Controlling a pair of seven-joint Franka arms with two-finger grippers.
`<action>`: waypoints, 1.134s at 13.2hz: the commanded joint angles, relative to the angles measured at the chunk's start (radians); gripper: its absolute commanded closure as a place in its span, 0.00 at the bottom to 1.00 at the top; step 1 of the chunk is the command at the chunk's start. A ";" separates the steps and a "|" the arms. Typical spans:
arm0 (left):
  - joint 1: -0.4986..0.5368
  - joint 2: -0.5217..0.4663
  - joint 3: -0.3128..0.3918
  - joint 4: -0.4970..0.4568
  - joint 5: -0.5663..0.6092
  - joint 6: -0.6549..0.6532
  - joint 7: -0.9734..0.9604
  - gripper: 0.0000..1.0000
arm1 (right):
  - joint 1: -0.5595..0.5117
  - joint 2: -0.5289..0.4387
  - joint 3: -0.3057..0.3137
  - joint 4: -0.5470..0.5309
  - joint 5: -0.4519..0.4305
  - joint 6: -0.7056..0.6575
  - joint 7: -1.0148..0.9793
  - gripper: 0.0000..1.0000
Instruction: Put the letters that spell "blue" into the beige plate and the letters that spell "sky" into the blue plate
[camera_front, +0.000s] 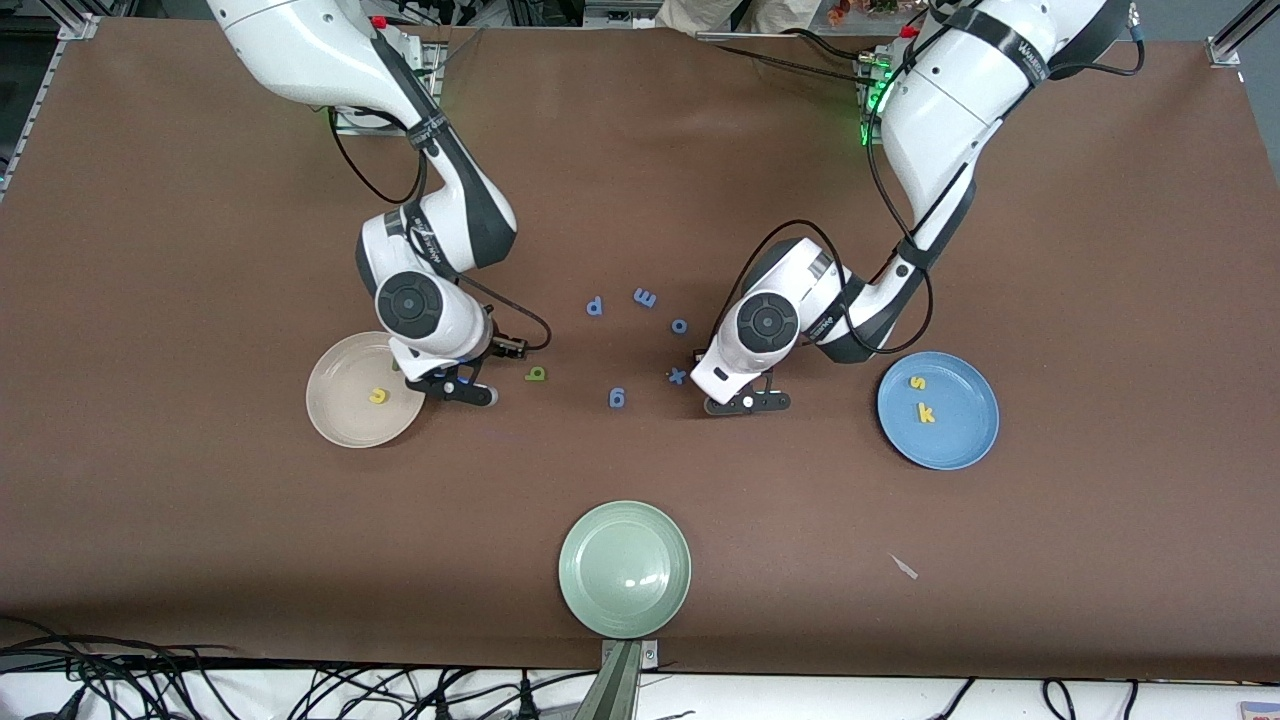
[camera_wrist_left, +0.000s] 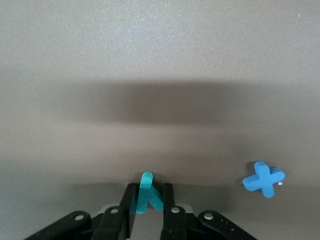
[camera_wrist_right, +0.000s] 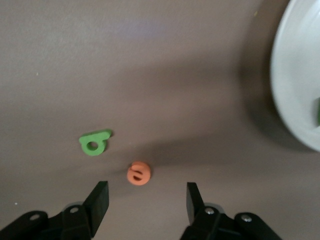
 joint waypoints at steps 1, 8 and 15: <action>0.033 -0.019 0.002 -0.013 0.019 -0.011 0.006 0.96 | -0.009 -0.027 0.040 -0.101 0.005 0.114 0.059 0.29; 0.263 -0.140 0.002 -0.007 0.014 -0.261 0.423 0.94 | 0.020 -0.040 0.048 -0.243 -0.003 0.301 0.067 0.30; 0.414 -0.122 0.007 -0.004 0.056 -0.253 0.664 0.01 | 0.017 -0.034 0.038 -0.232 -0.069 0.315 0.065 0.35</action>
